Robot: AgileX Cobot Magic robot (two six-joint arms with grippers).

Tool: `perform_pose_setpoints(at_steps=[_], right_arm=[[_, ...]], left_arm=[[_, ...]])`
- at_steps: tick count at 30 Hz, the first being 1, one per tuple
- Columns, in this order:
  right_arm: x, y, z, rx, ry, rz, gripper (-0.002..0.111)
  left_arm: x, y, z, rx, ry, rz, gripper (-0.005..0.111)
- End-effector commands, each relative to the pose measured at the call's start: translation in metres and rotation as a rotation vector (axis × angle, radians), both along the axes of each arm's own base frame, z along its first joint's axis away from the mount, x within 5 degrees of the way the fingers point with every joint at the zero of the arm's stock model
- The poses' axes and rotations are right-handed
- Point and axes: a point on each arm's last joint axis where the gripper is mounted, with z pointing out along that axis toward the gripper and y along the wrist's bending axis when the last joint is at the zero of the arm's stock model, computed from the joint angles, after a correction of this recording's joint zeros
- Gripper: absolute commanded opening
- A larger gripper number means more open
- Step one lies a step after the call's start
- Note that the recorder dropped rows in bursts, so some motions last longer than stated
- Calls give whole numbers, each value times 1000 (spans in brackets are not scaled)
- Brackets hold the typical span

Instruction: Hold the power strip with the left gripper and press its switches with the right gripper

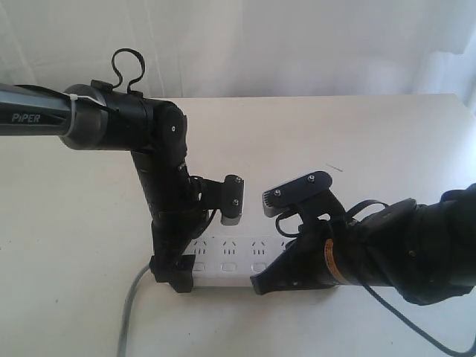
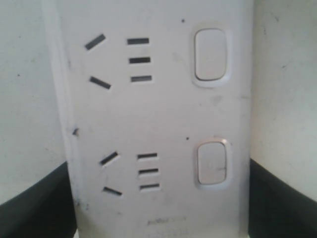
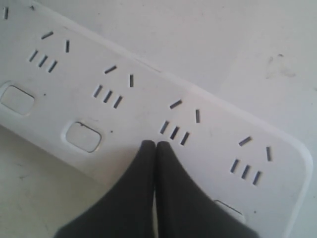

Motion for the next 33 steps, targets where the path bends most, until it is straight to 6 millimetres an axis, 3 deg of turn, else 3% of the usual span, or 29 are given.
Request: perform_pose_setpoints(at_steps=[1, 10, 14, 25, 33], right_arm=[[-4, -1, -3, 11, 25, 4, 0], [-13, -14, 78, 163, -237, -29, 0], [-16, -25, 98, 174, -332, -85, 0], [-38, -43, 60, 106, -215, -122, 0], [-38, -44, 30, 45, -107, -149, 0]], left_arm=[[-10, 0, -17, 26, 106, -3, 0], [-10, 0, -17, 26, 106, -3, 0], [-11, 0, -17, 27, 108, -3, 0], [-11, 0, -16, 30, 115, -4, 0], [-11, 0, -16, 29, 113, -4, 0]])
